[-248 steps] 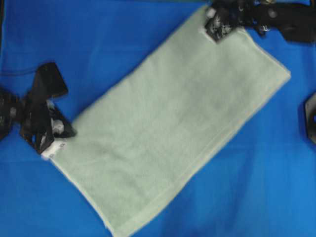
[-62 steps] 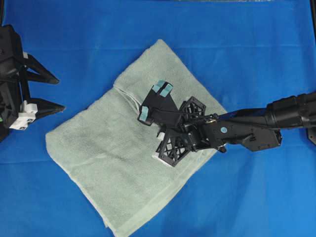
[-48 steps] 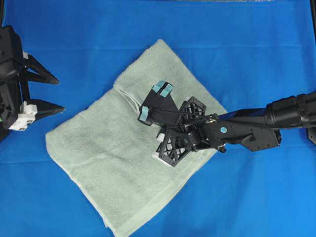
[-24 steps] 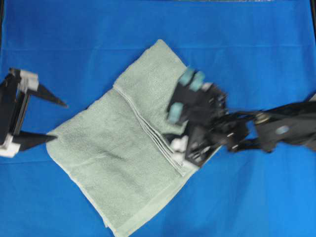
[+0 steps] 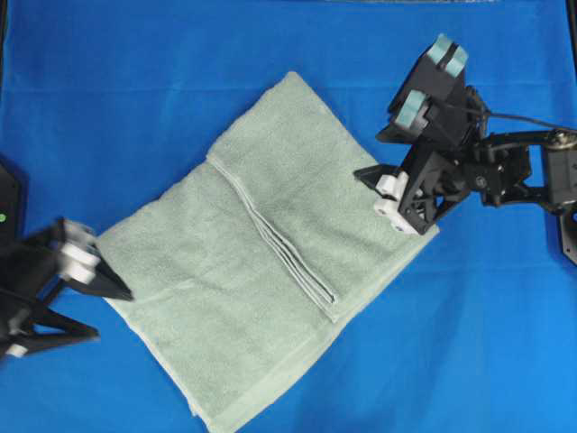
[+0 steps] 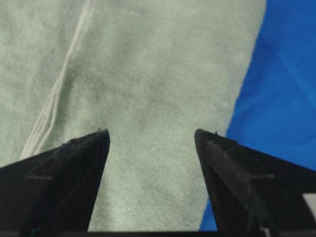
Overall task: Fold a bath towel.
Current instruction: 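Release with the right gripper and move the left gripper to the towel's lower end, then grasp the lower end with the left gripper and fold it up over the top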
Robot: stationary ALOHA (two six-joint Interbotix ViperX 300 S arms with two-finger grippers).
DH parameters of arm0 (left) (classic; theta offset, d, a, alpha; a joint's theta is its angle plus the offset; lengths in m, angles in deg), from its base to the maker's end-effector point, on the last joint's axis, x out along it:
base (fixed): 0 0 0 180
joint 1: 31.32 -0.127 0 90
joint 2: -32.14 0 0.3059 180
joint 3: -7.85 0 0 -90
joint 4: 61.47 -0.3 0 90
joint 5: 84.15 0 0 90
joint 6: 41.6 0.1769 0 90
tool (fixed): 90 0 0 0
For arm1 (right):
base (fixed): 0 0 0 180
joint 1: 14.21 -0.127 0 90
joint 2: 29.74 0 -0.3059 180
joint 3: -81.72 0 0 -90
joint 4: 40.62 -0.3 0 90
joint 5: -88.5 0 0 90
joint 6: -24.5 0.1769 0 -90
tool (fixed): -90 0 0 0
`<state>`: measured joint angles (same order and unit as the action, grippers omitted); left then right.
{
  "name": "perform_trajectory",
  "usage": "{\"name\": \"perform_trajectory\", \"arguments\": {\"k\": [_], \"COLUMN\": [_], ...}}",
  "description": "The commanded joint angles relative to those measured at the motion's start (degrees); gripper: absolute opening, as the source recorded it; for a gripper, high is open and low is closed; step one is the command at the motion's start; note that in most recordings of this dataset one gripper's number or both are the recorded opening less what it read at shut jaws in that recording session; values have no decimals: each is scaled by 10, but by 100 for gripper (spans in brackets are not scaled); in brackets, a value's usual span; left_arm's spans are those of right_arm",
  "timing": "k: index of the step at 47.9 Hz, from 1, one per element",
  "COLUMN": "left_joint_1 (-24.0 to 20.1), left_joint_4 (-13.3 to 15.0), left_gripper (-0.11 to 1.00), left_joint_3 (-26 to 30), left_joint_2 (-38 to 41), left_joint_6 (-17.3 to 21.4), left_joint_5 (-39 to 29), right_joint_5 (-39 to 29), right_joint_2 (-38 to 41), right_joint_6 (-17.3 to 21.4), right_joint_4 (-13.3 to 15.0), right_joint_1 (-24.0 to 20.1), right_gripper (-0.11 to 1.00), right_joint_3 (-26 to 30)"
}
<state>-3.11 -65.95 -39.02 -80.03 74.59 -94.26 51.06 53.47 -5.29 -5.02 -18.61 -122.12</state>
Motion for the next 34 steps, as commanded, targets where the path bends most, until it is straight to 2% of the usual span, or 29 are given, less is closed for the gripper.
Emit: {"name": "perform_trajectory", "arguments": {"k": [1,5,11,17,26,29,32,34], "left_joint_1": [4,7,6,7,-4,-10,-10,-10], "left_joint_4": [1,2,2,2,1,1,1,1], "left_gripper": [84,84,84,84,83,81,75,66], "left_joint_3": [37,62,98,130,151,155,156,156], "left_joint_2": [64,138,247,319,376,381,383,383], "left_joint_6": [-23,-39,-40,-40,-33,-46,-39,-30], "left_joint_5": [4,4,7,11,13,14,15,15], "right_joint_5": [3,2,2,2,2,2,2,1], "right_joint_2": [-12,-12,-12,-14,-20,-24,-28,-32], "right_joint_6": [-1,-1,-1,-1,-1,-1,-1,-1], "right_joint_4": [3,3,3,3,3,3,3,3], "right_joint_1": [2,2,4,4,4,4,4,4], "right_gripper": [67,67,67,67,67,67,67,67], "right_joint_3": [2,-4,-11,-22,-41,-47,-53,-55]}}
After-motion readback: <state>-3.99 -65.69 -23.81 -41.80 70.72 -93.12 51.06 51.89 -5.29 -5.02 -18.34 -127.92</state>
